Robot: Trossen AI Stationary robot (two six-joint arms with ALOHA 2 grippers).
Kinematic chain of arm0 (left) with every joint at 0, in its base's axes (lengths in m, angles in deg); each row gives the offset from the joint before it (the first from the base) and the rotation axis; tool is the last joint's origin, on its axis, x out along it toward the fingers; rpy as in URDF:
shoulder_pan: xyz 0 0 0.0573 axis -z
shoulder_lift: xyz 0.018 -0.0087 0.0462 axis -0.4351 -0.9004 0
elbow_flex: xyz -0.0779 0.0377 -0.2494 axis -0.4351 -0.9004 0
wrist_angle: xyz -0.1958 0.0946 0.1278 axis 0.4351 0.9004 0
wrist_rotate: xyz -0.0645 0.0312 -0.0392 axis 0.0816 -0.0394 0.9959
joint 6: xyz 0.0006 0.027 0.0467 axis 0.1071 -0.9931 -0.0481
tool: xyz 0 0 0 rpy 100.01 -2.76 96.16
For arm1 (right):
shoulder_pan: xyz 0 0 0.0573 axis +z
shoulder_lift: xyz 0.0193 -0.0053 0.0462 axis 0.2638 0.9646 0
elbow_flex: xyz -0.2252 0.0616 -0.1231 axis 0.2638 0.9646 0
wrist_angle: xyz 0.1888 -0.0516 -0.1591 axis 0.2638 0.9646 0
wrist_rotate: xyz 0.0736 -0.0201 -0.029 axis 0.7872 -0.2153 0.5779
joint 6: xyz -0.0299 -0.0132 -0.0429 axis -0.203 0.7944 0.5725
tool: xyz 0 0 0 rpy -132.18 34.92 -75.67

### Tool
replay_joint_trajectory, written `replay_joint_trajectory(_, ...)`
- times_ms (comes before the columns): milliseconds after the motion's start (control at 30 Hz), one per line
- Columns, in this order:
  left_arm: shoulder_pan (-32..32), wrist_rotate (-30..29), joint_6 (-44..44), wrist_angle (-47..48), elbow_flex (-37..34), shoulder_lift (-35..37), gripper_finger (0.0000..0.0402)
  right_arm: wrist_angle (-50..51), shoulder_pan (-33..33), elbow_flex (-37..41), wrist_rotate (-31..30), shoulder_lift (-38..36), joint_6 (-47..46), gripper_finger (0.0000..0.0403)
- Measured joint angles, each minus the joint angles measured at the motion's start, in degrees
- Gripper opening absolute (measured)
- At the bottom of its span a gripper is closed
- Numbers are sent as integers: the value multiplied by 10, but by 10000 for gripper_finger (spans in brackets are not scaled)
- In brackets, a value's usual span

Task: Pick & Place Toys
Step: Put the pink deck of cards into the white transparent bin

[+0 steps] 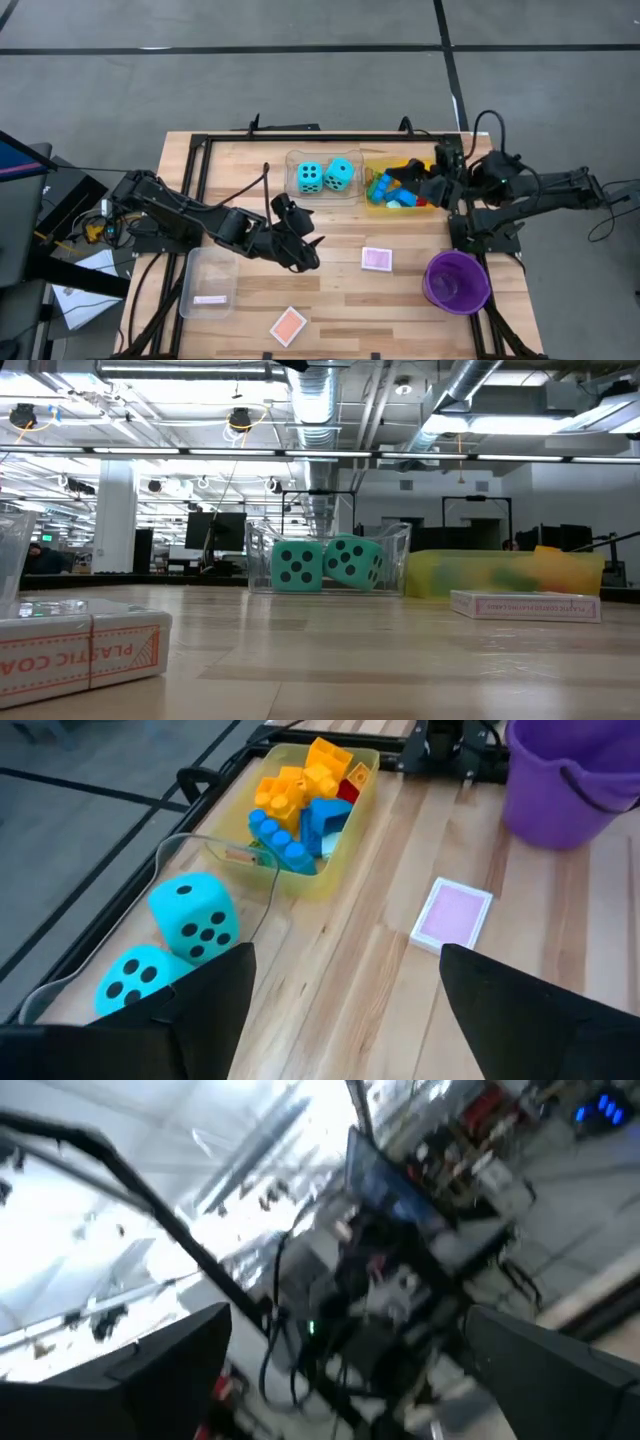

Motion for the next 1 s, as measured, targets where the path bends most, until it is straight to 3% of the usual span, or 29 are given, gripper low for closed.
replay_joint_trajectory(300, 7, 6, 0, 38, 0, 0, 314, 222, 65, -58, 22, 25, -20, 378)
replay_joint_trajectory(567, 7, 7, 0, 38, 0, 0, 314, 585, 113, -132, 19, 121, -59, 378)
replay_joint_trajectory(867, 3, 7, 0, 36, 0, 0, 314, 650, 126, -132, 23, 291, -79, 378)
replay_joint_trajectory(1000, 2, 7, 0, 35, 0, 0, 314, 658, 121, -132, 25, 365, -32, 378)
